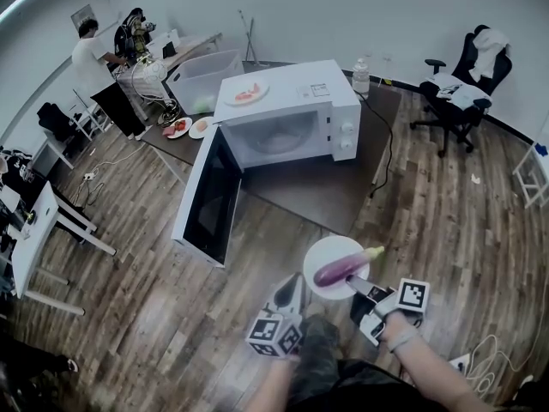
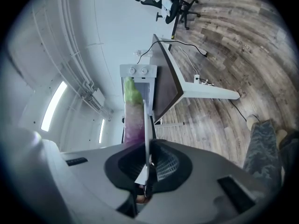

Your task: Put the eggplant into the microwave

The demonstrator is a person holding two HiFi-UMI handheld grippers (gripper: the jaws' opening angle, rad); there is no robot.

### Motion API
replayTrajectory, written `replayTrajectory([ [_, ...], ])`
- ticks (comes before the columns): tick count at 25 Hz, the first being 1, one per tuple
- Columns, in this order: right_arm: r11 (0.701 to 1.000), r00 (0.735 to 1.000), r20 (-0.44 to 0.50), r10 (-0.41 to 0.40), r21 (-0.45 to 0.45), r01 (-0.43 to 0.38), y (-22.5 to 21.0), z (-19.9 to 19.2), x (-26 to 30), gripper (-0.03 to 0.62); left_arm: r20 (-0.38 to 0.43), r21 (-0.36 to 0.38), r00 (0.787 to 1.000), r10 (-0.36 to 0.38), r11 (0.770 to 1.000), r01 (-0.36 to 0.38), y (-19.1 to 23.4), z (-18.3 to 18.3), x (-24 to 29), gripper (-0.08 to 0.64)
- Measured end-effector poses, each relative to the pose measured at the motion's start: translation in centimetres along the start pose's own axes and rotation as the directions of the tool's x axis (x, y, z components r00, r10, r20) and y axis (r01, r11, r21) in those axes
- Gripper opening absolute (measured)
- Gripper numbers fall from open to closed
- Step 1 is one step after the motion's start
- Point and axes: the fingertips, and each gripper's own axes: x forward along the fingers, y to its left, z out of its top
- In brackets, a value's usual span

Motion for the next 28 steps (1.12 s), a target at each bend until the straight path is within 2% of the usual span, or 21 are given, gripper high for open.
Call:
replayTrajectory([
  [17, 0.998, 0.999, -0.047, 0.024, -0.049, -0.026, 1.9, 5.9, 9.8, 0.020, 0.024, 0.039, 1.000, 0.011, 0.999, -0.012, 6.8, 2.4, 7.8, 0.000],
  [23, 0.999, 0.998, -0.059, 0.022, -0.036, -0.024, 1.8, 7.4, 13.9, 0.020, 0.010, 0.077, 1.000, 0.019, 0.997, -0.020, 9.4, 2.9, 9.7, 0.000],
  [28, 0.999, 0.997, -0.072, 0.021, -0.033, -0.024, 2.1, 8.6, 17.0, 0.020, 0.024, 0.080, 0.999, 0.040, 0.996, -0.042, 12.0, 3.9, 11.2, 0.000],
])
